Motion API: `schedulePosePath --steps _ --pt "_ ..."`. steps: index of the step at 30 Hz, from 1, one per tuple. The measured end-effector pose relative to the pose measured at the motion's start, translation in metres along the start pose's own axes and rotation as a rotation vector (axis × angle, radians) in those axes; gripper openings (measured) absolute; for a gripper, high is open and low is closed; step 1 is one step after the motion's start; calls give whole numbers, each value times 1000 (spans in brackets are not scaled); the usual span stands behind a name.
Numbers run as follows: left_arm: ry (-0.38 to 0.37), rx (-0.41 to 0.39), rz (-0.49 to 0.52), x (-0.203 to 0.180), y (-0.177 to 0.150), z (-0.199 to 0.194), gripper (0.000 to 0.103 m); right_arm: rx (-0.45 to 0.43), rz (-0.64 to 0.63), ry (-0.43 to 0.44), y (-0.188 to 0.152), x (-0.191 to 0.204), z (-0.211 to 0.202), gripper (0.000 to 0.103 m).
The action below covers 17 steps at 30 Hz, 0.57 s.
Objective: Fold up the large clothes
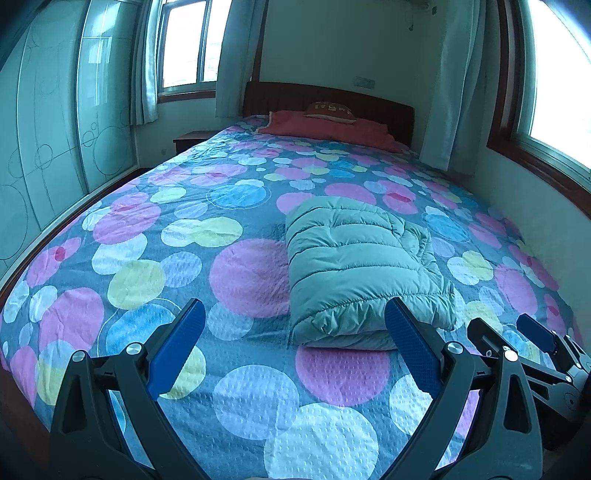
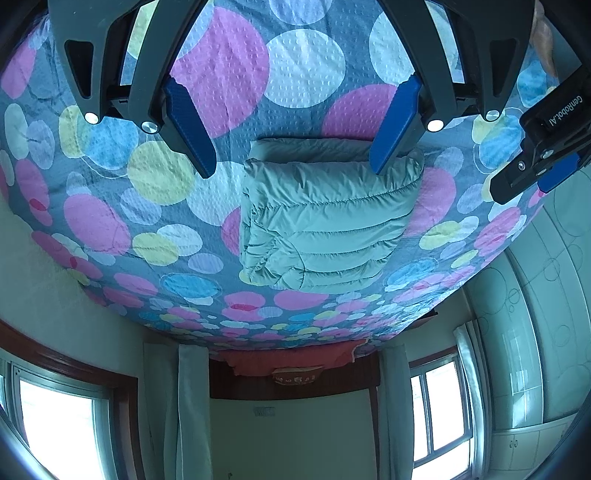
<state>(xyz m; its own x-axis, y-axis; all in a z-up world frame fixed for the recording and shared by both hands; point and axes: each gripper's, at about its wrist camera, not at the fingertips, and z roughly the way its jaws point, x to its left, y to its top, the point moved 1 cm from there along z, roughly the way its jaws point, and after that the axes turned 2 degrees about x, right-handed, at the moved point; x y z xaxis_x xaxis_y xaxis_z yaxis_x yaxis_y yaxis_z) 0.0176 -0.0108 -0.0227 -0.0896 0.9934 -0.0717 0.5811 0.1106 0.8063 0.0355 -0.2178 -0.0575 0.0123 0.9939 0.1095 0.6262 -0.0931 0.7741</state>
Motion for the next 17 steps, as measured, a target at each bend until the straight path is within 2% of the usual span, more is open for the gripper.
schedulePosePath --steps 3,6,10,17 --pt "38 8 11 -1 -1 2 101 8 1 1 -1 0 5 84" --pt "38 26 47 -4 -1 8 101 14 3 1 -2 -1 8 84" --pt "33 13 32 -3 -1 12 101 16 5 -2 -2 -2 11 84" --pt "63 55 43 2 0 33 101 32 23 -18 -3 -13 23 84"
